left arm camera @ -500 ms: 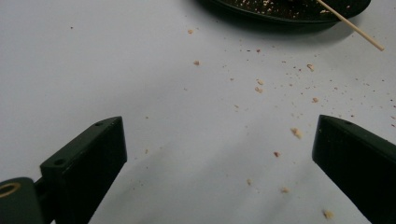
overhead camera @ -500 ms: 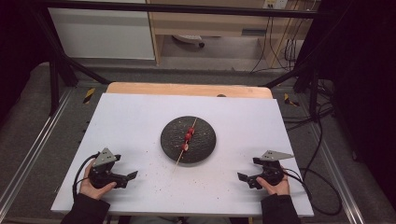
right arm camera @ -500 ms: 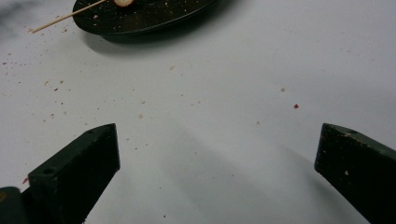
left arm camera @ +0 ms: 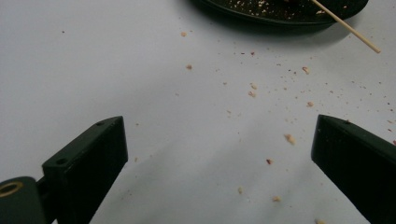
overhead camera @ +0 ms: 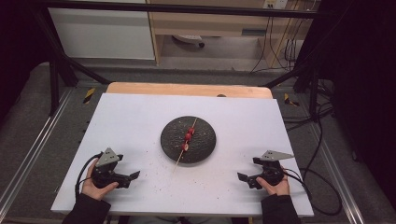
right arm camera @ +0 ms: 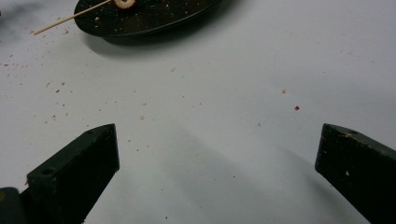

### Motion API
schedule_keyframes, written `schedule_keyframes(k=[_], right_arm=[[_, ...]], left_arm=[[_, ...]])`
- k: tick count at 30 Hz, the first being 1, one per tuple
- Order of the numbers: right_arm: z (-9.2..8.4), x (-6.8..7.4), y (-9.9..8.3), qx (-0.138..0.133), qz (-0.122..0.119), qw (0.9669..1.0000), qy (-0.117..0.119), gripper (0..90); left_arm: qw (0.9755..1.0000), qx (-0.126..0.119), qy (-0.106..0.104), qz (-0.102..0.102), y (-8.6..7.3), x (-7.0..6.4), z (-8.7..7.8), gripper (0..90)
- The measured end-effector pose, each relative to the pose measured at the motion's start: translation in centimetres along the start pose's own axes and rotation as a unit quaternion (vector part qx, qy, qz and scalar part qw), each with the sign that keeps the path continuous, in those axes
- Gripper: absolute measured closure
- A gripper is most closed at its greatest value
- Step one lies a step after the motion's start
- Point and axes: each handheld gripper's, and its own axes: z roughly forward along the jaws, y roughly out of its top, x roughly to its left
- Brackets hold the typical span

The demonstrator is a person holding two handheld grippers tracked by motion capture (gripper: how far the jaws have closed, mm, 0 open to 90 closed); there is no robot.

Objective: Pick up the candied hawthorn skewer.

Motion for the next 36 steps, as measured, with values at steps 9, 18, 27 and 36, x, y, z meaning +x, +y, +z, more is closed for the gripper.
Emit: schedule_keyframes(k=[9,18,27,36], right_arm=[[0.1,0.0,0.0,0.001,-0.001,1.0000,-0.003,0.7],[0.1,0.1,0.1,0.003,-0.002,1.0000,-0.006,0.7],[0.2,0.1,0.1,0.005,-0.001,1.0000,-0.006,0.7],[0.2,0.2,0.1,0.006,0.000,1.0000,-0.005,0.7]], left_arm=[[0.9999,0.010,0.007,0.001,0.9,-1.1,0.7,3.6],[0.9999,0.011,0.012,0.000,2.7,-2.2,1.2,3.6],[0.9997,0.017,0.013,0.009,4.7,-3.8,2.4,6.7],[0.9997,0.021,0.009,0.005,7.8,-5.6,4.7,9.5]])
